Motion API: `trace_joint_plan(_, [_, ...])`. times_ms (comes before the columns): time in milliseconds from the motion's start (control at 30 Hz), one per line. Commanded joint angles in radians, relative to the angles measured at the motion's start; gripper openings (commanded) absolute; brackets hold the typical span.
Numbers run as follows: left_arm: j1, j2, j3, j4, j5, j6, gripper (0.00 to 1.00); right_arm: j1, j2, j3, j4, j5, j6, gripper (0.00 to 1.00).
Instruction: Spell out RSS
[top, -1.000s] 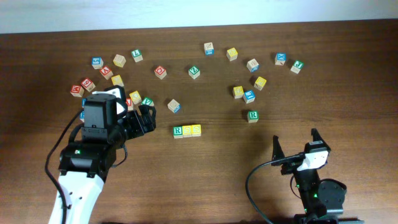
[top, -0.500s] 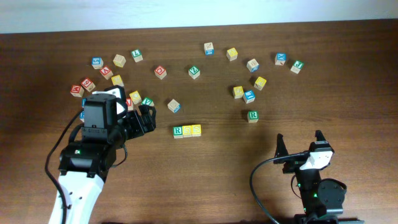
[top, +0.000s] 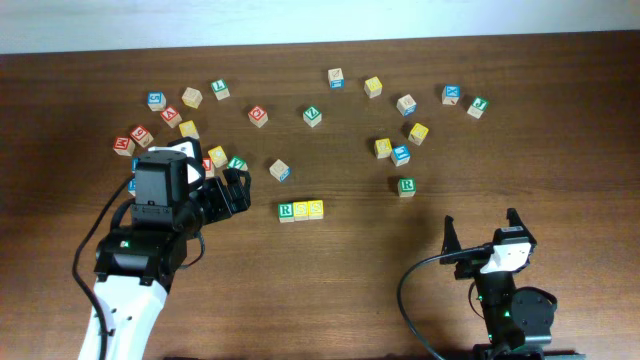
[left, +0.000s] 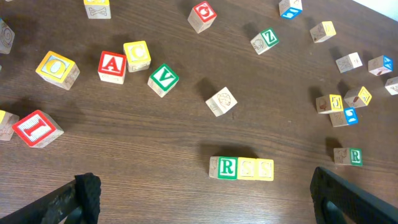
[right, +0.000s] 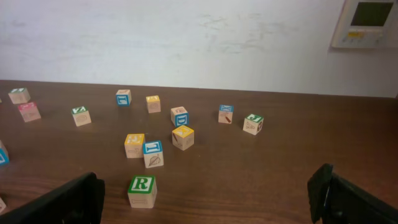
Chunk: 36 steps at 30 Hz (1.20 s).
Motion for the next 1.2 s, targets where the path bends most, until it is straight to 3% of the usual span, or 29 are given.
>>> trace_joint_plan(0, [0.002,-0.002,0.010,0.002,-0.011,0.016,0.99,0.010,-0.010,-0.005,-0.010,0.008,0.028,0.98])
trace_joint_plan(600, [0.002,-0.002,0.010,0.002,-0.011,0.016,0.99,0.010,-0.010,-0.005,-0.006,0.008,0.028,0.98])
trace_joint_plan(700, [0.002,-0.001,0.010,-0.029,-0.177,0.032,0.99,0.010,-0.010,-0.005,-0.006,0.008,0.028,0.98])
trace_joint_plan(767, [0.002,-0.001,0.010,-0.043,-0.188,0.032,0.99,0.010,-0.010,-0.005,-0.006,0.008,0.028,0.98])
trace_joint_plan(833, [0.002,0.007,0.010,-0.049,-0.327,0.032,0.99,0.010,-0.010,-0.005,-0.006,0.008,0.028,0.98])
trace_joint_plan(967, [0.003,-0.006,0.010,-0.210,-0.353,0.035,0.99,0.010,-0.010,-0.005,-0.006,0.008,0.028,0.98])
trace_joint_plan(1167, [0.004,-0.186,-0.087,-0.229,-0.366,0.037,0.99,0.010,-0.010,-0.005,-0.006,0.008,0.028,0.98])
